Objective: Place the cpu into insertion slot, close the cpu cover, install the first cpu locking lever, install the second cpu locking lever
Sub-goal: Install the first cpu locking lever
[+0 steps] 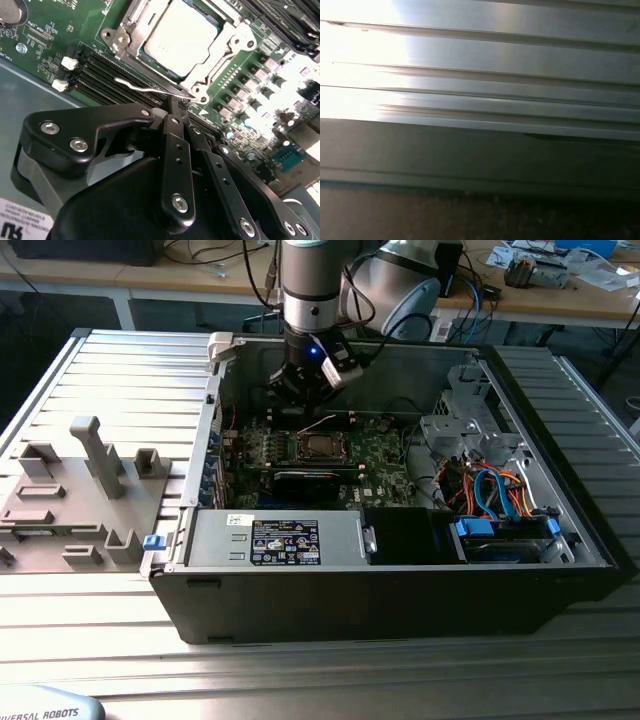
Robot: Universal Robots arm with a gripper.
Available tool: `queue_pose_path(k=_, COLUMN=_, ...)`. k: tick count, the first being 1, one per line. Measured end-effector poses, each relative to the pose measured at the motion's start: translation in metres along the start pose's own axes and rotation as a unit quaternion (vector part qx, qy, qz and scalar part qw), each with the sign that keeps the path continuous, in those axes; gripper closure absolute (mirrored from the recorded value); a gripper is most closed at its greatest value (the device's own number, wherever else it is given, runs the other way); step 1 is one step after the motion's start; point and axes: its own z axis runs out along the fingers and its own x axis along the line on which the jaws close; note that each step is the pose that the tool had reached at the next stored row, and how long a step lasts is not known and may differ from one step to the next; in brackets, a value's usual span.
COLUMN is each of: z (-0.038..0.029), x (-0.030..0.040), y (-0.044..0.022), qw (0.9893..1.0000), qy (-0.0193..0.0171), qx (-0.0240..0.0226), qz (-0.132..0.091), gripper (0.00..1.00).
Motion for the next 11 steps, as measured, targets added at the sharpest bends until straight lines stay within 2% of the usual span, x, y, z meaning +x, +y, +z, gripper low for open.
queue_pose_path(k=11, z=0.0075, x=-0.0139, y=-0.0008, qw=1.0, qy=0.0004, qx=0.0001, qz=0.0, gripper=0.89)
